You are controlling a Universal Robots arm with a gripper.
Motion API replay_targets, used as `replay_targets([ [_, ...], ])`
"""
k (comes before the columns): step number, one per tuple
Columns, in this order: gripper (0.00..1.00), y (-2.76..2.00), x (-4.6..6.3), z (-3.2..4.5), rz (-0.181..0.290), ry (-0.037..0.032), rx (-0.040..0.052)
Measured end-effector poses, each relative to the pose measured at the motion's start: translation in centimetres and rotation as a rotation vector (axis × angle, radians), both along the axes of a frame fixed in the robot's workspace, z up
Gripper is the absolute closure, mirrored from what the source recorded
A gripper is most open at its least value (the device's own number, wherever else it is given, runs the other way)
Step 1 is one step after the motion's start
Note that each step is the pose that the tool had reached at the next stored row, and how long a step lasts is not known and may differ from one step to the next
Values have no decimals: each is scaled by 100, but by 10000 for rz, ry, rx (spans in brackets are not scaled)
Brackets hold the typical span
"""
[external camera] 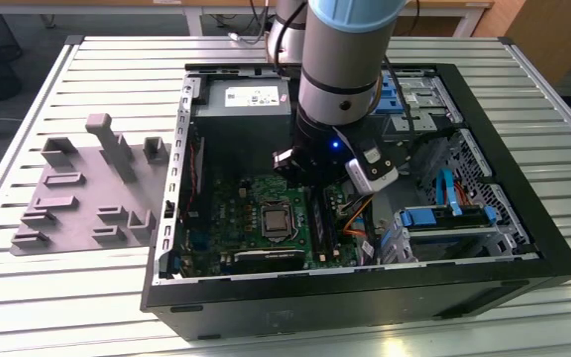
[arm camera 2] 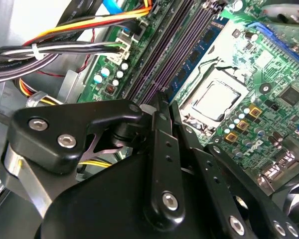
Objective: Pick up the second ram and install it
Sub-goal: 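Insert the second ram into the second slot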
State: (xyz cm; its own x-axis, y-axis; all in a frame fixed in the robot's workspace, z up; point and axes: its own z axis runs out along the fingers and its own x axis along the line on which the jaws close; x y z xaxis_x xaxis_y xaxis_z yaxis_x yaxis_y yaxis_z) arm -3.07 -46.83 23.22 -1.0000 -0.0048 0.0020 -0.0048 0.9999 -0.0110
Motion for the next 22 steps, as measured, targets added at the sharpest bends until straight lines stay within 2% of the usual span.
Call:
replay_targets([
  [6,86,-8,1,-52,-74,0,1],
  [13,86,-14,7,-59,-74,0,16],
  [18,86,-62,16,-69,-120,0,24],
  [22,86,-70,23,-86,-132,1,23],
])
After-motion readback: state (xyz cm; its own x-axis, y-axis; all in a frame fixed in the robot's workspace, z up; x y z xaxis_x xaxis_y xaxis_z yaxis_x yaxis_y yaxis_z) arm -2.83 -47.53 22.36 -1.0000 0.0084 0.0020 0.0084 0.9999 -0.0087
